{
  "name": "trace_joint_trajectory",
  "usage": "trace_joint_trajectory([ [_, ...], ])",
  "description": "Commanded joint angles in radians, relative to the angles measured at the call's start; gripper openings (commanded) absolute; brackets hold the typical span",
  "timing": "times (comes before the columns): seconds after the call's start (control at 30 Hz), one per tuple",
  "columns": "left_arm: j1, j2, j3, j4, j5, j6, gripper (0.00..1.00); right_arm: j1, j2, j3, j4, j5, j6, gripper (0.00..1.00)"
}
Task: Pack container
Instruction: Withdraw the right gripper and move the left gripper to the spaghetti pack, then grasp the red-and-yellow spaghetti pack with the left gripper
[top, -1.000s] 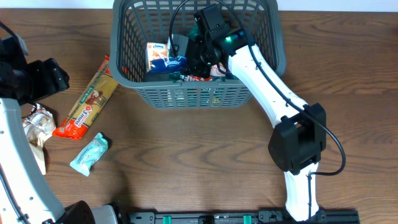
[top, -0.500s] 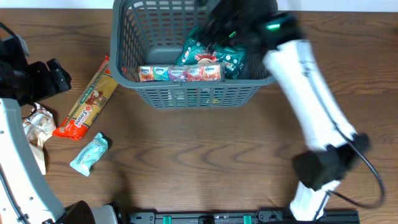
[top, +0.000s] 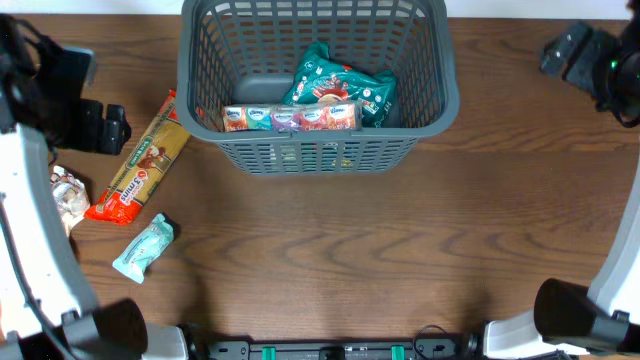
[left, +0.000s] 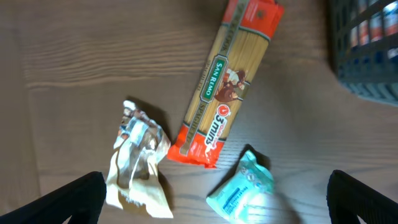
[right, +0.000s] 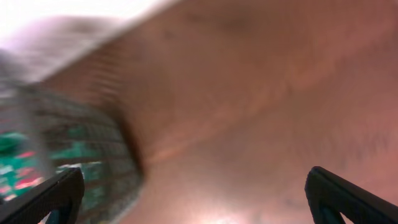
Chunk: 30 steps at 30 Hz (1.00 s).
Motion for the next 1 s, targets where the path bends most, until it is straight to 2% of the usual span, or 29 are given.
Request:
trace_joint_trajectory([
  [0.0,-0.002,0.103,-0.002,0.009,0.0,0.072,0.99,-0.028,0.017,-0.097,-0.004,0.008,0.09,0.99],
  [0.27,-0.004,0.34,-0.002,0.033,0.001,0.123,0.99,-0.032,0.017,-0.387,0.083,0.009,0.095,0.99],
  [0.4,-0.007,0.417,-0.002,0.032,0.041,0.157,0.99,-0.032,0.017,-0.464,0.134,0.034,0.095,0.99],
  [0.5,-0.012,0.473,-0.002,0.039,0.045,0.193,0.99,-0.032,0.017,-0.491,0.172,0.038,0.095,0.99],
  [0.97,-0.012,0.673,-0.002,0.181,0.037,0.192,0.98,-0.031,0.017,-0.492,0.232,0.046,0.095,0.99],
])
